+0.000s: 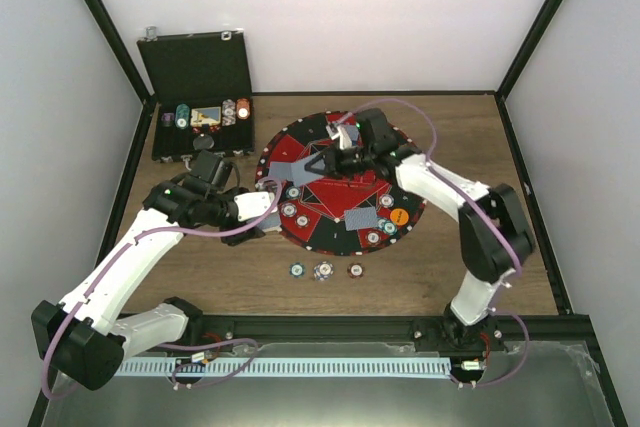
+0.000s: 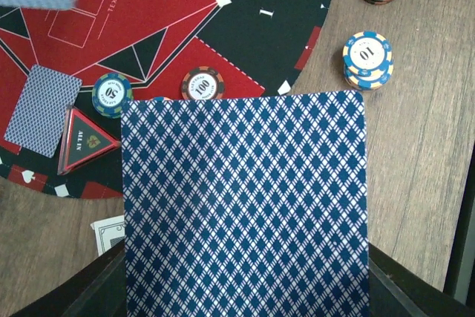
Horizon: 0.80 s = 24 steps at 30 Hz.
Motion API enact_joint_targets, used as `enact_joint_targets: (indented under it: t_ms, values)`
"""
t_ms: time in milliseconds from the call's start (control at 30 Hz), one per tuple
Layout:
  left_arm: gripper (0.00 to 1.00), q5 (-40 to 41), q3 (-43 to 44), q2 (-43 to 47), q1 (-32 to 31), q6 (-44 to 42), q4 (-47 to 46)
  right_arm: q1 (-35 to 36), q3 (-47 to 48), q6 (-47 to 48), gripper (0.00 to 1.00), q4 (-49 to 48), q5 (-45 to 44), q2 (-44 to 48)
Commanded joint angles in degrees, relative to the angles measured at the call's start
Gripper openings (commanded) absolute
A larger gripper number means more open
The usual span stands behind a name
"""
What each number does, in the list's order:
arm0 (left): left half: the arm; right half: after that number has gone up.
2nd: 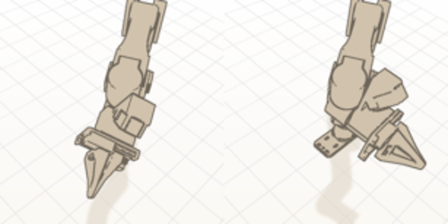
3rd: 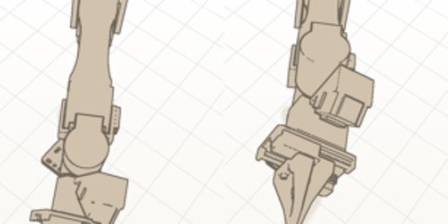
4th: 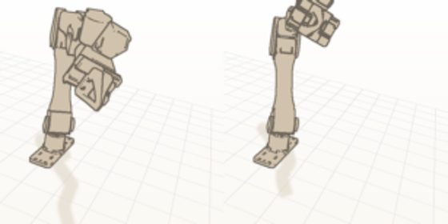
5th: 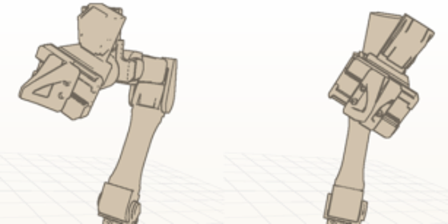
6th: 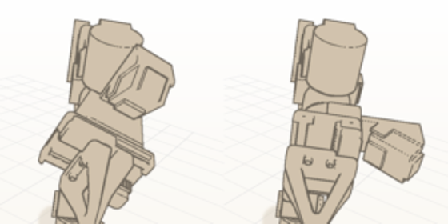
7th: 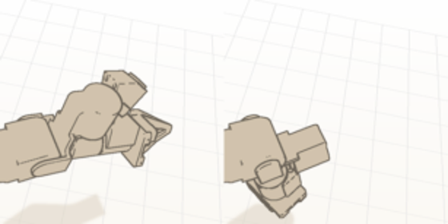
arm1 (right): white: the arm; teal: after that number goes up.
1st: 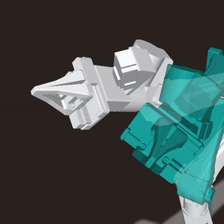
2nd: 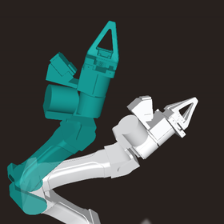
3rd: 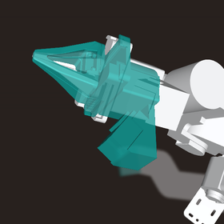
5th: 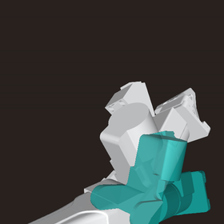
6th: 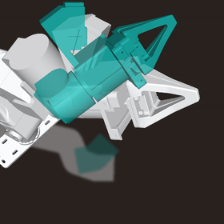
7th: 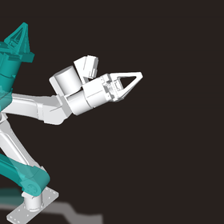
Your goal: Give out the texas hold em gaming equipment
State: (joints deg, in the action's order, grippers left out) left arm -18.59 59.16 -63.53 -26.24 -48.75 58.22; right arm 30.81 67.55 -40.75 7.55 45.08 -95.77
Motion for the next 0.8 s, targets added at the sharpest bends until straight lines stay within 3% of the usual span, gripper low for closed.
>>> enact_joint_targets:
  t_ms: [0,233,533,700,767]
  values:
    - [0.1,-2.7,1.8,0.6,0.1,-0.2,-0.2,-1.0,11.9,4.9,0.01,5.0,-2.3,-11.5]
    - [0.1,-3.3,1.2,0.4,0.1,0.0,-0.1,-0.8,31.7,2.6,0.01,5.1,-3.5,-32.0]
    - [0.1,-2.1,1.3,0.8,0.1,-0.4,0.4,0.7,50.6,-0.7,0.02,7.4,-4.6,-48.1]
    - [0.1,-1.9,0.4,1.6,0.2,-0.6,0.6,0.8,52.8,2.2,0.3,12.0,-6.6,-49.3]
    - [0.1,-2.0,0.1,1.7,0.1,-1.0,1.0,0.8,53.1,4.9,0.37,16.2,-9.0,-48.7]
